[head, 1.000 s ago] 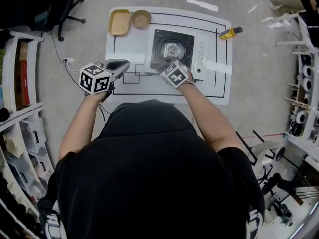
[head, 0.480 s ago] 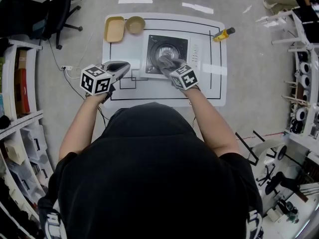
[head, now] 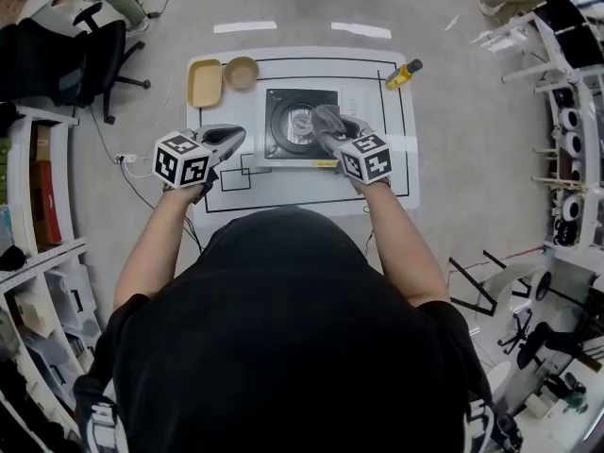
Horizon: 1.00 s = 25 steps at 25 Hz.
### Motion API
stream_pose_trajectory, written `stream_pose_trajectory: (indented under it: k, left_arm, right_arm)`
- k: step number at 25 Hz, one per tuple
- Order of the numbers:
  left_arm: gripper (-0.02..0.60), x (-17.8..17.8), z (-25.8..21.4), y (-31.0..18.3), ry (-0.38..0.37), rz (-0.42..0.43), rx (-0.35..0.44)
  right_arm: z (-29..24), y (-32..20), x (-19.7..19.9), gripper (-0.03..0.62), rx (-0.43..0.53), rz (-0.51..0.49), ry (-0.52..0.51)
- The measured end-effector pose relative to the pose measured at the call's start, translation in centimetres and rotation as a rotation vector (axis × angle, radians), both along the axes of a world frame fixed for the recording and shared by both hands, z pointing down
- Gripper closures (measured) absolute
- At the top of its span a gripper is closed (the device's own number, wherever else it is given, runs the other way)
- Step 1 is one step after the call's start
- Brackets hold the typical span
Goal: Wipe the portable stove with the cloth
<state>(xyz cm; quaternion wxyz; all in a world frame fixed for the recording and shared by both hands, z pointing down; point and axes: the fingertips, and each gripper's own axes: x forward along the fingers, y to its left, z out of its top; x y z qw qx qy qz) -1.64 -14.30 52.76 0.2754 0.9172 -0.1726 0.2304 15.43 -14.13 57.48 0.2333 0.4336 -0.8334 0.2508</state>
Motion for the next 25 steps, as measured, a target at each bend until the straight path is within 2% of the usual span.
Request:
stream_pose_trajectory:
  k: [7,14,19,25]
  left_arm:
    - [0.546,1.3,-3.3,-1.6,0.03,-0.012,0.066]
    - [0.546,1.0,-5.3,-2.0,0.038,-0.03,0.118]
    - [0.546,0.5,-6.1,-2.2,0.04,-0.065,0.135]
    - [0.546,0.0,-7.1,-2.2,0.051,-0.095,0.158]
  right_arm:
    - [-6.2,-0.3,3.3,0.385,0.114,0.072,-0.028]
    - [-10.3,0.4,6.8,0.385,0.195,0.137,-0.031]
    - [-12.3,0.1,8.9,0.385,0.229,0.176,-0.04]
    - [-12.9,0.9,8.6,0.385,0.236,0.175,-0.054]
